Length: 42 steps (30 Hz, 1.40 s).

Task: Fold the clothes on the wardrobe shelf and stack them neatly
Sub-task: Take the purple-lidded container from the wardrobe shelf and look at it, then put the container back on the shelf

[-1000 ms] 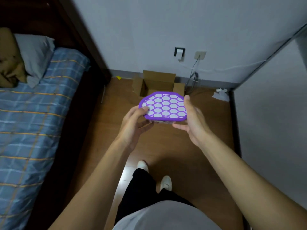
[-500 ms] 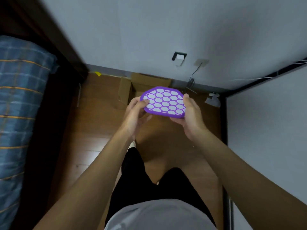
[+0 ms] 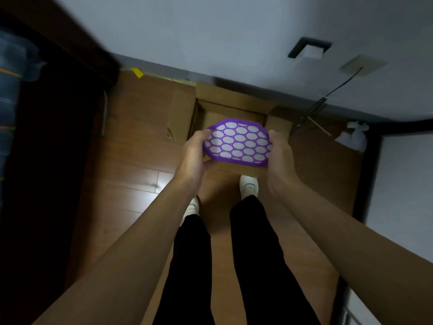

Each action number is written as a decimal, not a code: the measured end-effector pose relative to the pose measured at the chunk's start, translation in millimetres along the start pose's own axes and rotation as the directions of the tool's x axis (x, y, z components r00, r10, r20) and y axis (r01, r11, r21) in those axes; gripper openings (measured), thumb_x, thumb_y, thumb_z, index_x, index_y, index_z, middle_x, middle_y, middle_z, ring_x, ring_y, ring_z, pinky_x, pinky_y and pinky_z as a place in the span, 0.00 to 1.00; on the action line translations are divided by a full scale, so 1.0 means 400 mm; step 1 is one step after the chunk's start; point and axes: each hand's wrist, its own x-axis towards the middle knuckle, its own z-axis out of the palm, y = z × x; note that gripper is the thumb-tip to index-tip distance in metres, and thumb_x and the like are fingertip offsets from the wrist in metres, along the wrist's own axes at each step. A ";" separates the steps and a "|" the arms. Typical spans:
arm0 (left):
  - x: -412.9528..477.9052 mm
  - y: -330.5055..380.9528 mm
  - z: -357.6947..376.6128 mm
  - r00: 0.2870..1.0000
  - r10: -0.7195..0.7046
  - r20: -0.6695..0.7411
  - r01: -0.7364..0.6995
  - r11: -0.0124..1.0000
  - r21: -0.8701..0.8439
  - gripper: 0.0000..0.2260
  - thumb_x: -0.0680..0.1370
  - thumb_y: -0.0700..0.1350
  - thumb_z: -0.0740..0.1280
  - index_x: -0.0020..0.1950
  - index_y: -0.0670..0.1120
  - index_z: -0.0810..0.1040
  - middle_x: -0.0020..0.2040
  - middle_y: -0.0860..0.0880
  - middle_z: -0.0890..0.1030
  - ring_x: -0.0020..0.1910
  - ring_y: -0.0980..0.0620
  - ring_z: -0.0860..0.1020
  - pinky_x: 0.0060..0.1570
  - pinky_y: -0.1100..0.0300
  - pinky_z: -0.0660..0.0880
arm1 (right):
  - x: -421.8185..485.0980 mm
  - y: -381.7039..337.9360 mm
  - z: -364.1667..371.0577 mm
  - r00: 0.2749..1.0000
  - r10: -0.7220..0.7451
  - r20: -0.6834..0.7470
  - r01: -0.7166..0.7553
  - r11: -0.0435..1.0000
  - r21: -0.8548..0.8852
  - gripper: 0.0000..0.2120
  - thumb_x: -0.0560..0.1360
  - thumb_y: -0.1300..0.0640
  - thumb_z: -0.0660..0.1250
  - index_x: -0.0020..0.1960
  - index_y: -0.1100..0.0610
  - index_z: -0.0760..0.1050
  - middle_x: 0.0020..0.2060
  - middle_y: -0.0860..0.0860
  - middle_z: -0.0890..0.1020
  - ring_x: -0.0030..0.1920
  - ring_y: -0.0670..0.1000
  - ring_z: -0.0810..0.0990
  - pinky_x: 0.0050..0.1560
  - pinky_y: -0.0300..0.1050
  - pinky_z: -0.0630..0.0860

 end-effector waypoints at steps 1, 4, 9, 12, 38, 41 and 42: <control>0.069 -0.027 -0.002 1.000 0.002 -0.019 -0.002 1.000 0.026 0.11 0.78 0.54 0.63 0.52 0.50 0.80 0.43 0.54 0.86 0.47 0.55 0.83 0.46 0.55 0.79 | 0.071 0.024 0.005 1.000 0.015 0.021 -0.015 1.000 0.002 0.12 0.81 0.43 0.58 0.58 0.49 0.73 0.52 0.48 0.84 0.45 0.45 0.86 0.43 0.41 0.81; 0.282 -0.117 -0.014 0.996 0.006 -0.085 0.001 0.996 0.088 0.16 0.77 0.60 0.62 0.52 0.51 0.81 0.47 0.53 0.87 0.51 0.52 0.84 0.49 0.53 0.80 | 0.284 0.097 0.033 0.995 0.033 0.093 -0.034 0.999 0.004 0.19 0.82 0.42 0.57 0.67 0.52 0.70 0.57 0.49 0.82 0.51 0.48 0.85 0.47 0.45 0.82; 0.600 -0.255 -0.040 0.989 -0.016 -0.145 0.036 0.991 0.132 0.13 0.80 0.58 0.62 0.53 0.51 0.79 0.43 0.53 0.87 0.45 0.54 0.85 0.42 0.55 0.81 | 0.585 0.218 0.093 0.987 0.027 0.157 -0.021 0.999 -0.043 0.25 0.81 0.38 0.56 0.72 0.52 0.65 0.62 0.51 0.79 0.58 0.52 0.82 0.57 0.53 0.80; 0.755 -0.318 -0.064 0.991 -0.021 -0.134 0.050 0.976 0.213 0.12 0.80 0.57 0.63 0.53 0.51 0.79 0.42 0.54 0.87 0.43 0.55 0.85 0.43 0.54 0.82 | 0.727 0.299 0.128 0.986 0.058 0.158 -0.045 0.995 -0.084 0.24 0.81 0.38 0.56 0.72 0.51 0.65 0.62 0.51 0.79 0.57 0.52 0.82 0.56 0.54 0.81; 0.938 -0.444 -0.014 0.966 0.031 -0.258 0.157 0.722 0.674 0.16 0.77 0.52 0.68 0.61 0.48 0.74 0.56 0.48 0.79 0.50 0.50 0.76 0.48 0.60 0.69 | 0.923 0.392 0.093 0.999 0.043 0.016 -0.039 0.978 -0.204 0.18 0.82 0.45 0.58 0.69 0.50 0.73 0.70 0.51 0.74 0.67 0.52 0.73 0.71 0.53 0.67; 0.761 -0.350 0.026 0.984 0.031 -0.178 0.087 0.782 0.617 0.13 0.78 0.46 0.67 0.61 0.47 0.76 0.58 0.48 0.80 0.56 0.51 0.77 0.53 0.61 0.71 | 0.746 0.237 0.068 0.998 0.014 0.062 -0.010 0.998 -0.068 0.13 0.83 0.48 0.58 0.61 0.52 0.75 0.57 0.48 0.79 0.56 0.50 0.78 0.55 0.47 0.74; 0.697 -0.315 0.039 0.989 0.027 -0.147 0.068 0.791 0.608 0.13 0.78 0.45 0.67 0.63 0.46 0.76 0.59 0.48 0.80 0.55 0.51 0.77 0.54 0.61 0.71 | 0.687 0.184 0.059 0.997 -0.018 0.077 0.021 0.999 -0.044 0.14 0.83 0.48 0.57 0.60 0.54 0.75 0.53 0.47 0.80 0.53 0.50 0.79 0.50 0.45 0.74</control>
